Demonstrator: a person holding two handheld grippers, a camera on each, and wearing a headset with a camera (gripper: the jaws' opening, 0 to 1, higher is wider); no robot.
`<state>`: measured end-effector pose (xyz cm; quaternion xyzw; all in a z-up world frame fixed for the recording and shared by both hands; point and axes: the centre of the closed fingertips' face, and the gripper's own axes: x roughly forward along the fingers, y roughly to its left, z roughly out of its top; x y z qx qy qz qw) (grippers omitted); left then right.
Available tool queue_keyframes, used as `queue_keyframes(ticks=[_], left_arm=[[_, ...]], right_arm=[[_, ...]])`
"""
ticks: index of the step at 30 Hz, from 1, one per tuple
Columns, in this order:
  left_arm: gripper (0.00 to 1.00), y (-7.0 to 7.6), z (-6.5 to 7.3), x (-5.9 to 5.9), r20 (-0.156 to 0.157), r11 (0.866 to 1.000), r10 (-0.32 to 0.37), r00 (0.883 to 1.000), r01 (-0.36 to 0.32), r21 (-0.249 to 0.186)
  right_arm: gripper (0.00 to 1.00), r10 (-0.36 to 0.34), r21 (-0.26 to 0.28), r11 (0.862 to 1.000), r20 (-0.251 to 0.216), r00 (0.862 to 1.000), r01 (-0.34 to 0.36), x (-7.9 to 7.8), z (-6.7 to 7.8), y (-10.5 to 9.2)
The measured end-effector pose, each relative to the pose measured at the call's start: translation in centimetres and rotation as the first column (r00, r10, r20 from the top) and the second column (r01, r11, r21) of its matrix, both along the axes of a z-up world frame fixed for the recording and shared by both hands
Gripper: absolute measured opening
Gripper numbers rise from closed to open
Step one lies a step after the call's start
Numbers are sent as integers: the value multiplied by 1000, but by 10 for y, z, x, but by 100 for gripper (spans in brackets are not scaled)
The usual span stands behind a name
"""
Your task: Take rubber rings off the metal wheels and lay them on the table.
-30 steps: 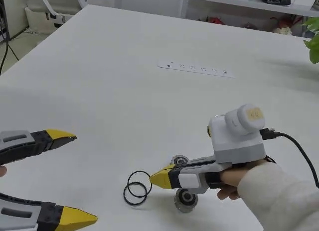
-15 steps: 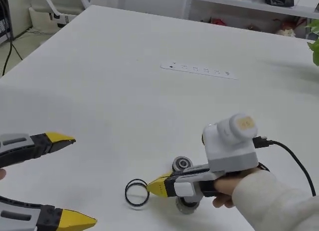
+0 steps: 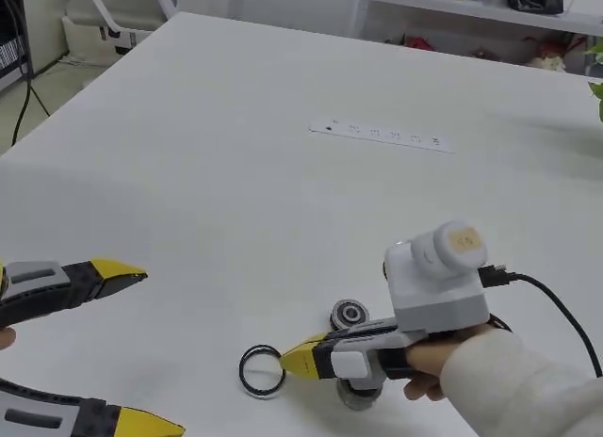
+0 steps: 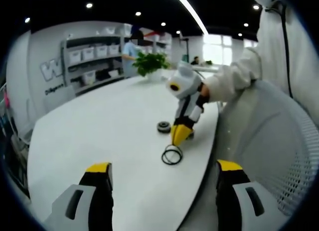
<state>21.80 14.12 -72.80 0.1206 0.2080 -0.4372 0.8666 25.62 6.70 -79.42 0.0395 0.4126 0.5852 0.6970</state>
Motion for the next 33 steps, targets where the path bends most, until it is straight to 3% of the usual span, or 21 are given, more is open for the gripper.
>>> queue_keyframes(ticks=[33], left_arm=[[86, 0, -4, -4, -14, 1000, -8, 1000, 8, 10]], right_arm=[[0, -37, -19, 999, -29, 999, 36, 6, -7, -2]])
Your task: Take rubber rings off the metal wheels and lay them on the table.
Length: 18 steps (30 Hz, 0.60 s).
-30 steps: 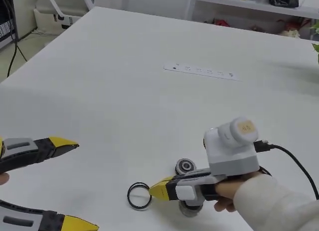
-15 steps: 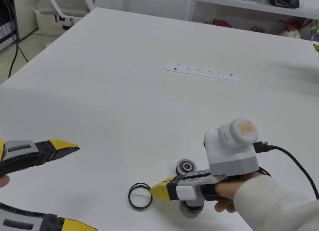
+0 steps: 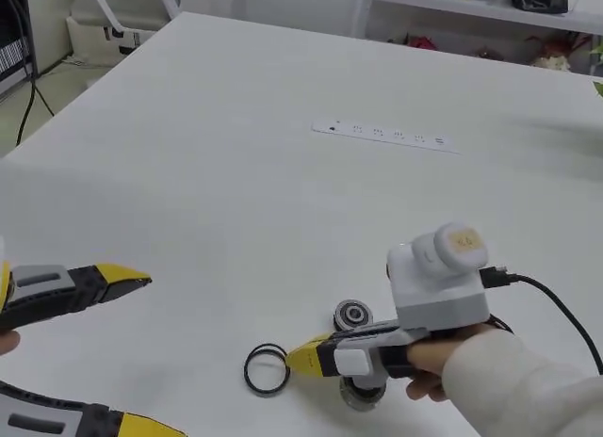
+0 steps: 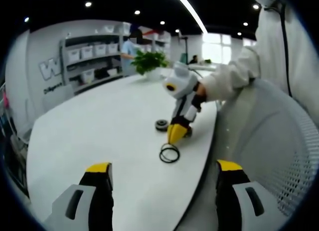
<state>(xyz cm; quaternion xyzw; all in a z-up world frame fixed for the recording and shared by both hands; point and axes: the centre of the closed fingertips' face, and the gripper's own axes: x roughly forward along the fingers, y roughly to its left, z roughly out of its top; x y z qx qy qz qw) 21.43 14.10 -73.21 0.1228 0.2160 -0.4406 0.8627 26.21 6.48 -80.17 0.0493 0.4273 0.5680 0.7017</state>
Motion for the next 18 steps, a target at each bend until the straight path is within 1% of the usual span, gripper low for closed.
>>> queue_keyframes(ticks=[13, 16, 18], left_arm=[[86, -1, 1, 1, 1, 1000, -3, 1000, 3, 3], [85, -1, -1, 1, 0, 1000, -4, 1000, 4, 13], [85, -1, -1, 0, -1, 1000, -5, 1000, 5, 12]], right_arm=[[0, -2, -13, 1000, 17, 1000, 2, 3, -3, 0], [2, 7, -30, 1000, 39, 999, -6, 4, -6, 0], [2, 14, -31, 999, 42, 999, -13, 3, -6, 1]])
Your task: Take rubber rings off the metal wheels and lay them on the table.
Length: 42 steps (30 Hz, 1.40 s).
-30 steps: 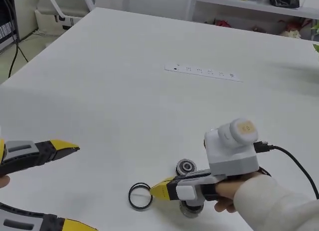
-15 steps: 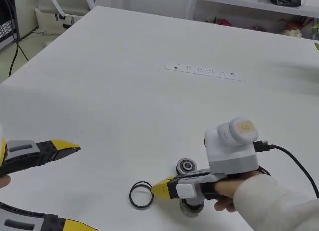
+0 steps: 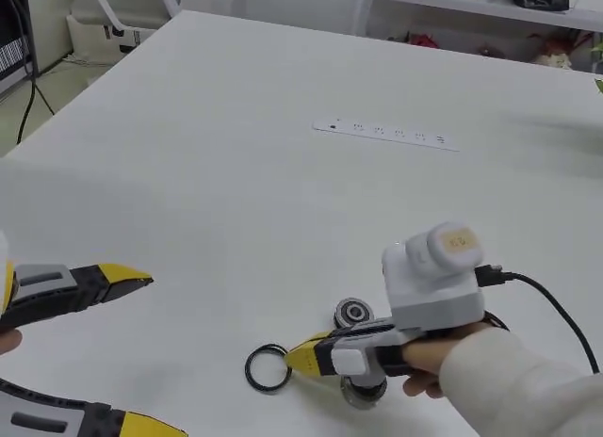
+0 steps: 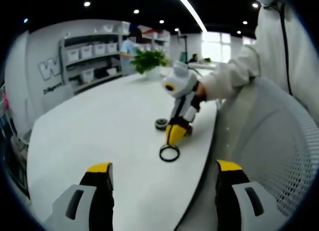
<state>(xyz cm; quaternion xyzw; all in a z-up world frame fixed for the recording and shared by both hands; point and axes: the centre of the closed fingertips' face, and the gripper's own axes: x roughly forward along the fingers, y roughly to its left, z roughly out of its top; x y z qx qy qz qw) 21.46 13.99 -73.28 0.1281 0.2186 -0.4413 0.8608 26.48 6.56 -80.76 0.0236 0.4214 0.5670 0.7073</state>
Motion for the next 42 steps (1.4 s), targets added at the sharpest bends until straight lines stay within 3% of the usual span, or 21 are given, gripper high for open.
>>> queue_keyframes(ticks=[9, 17, 42], left_arm=[[85, 2, -2, 0, -2, 1000, 3, 1000, -3, 4], [85, 3, -2, 0, 0, 1000, 3, 1000, -3, 6], [85, 2, -2, 0, -1, 1000, 1, 1000, -1, 12]], right_arm=[[3, 6, 1, 1000, 9, 1000, -6, -1, 0, 2], [10, 29, -23, 999, 51, 998, -28, -1, -2, 2], [11, 47, -6, 999, 39, 998, -47, -5, 2, 5]])
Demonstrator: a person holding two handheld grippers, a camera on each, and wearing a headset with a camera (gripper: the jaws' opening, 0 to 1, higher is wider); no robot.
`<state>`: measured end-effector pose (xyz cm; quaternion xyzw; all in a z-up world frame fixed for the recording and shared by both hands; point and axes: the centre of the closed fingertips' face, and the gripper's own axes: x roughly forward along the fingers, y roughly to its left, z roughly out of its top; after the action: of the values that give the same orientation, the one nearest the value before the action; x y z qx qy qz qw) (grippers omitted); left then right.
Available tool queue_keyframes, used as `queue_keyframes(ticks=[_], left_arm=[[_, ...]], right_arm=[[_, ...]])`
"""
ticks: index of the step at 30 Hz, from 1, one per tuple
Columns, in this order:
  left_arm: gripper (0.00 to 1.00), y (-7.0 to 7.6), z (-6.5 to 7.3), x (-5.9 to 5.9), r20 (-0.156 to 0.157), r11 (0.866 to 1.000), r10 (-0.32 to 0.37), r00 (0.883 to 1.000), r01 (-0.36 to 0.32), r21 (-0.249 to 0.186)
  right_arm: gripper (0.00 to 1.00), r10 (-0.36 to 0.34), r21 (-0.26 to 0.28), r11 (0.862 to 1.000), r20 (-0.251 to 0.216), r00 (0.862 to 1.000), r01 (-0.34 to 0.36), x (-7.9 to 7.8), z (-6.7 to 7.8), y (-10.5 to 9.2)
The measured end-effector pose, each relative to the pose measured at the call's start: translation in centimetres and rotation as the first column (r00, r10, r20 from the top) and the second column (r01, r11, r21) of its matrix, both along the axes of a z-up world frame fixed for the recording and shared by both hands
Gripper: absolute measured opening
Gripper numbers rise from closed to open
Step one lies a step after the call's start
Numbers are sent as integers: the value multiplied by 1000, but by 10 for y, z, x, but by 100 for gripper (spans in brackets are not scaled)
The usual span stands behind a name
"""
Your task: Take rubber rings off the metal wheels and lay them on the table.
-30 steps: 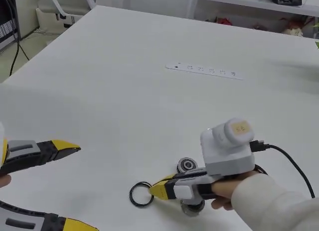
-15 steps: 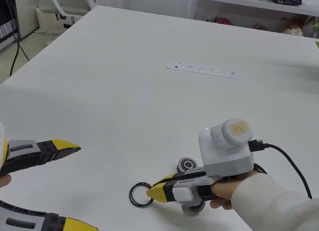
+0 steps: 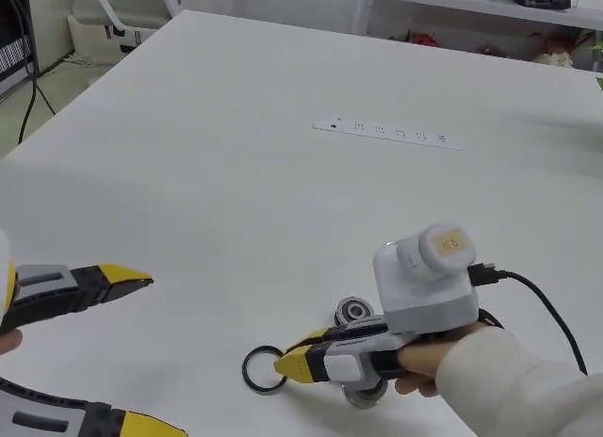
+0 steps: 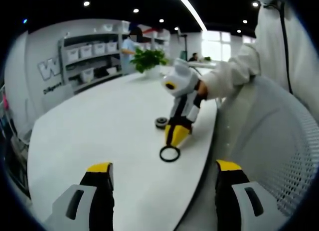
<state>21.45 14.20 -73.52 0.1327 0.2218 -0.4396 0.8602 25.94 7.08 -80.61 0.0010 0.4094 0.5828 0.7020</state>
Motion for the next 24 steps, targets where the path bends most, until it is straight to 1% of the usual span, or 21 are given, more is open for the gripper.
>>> queue_keyframes(ticks=[8, 10, 13, 18, 24], left_arm=[[85, 0, -1, -1, -1, 1000, 0, 1000, 0, 3], [84, 0, 0, -1, 0, 1000, 1, 1000, -1, 3], [85, 1, 0, -2, 1, 1000, 2, 1000, -2, 2], [85, 1, -1, -2, -1, 1000, 1, 1000, -1, 6], [85, 0, 0, -2, 1, 1000, -2, 1000, 2, 8]], right_arm=[[11, 6, 4, 1000, -5, 1000, -6, -3, 0, 2], [11, 4, -1, 1000, 8, 1000, -4, -1, 0, 1], [11, -5, 4, 1000, -1, 1000, 5, 1, 1, 0], [11, -1, 2, 1000, 3, 1000, 1, 0, 1, 0], [11, 2, -6, 1000, 22, 1000, -1, 2, 1, -2]])
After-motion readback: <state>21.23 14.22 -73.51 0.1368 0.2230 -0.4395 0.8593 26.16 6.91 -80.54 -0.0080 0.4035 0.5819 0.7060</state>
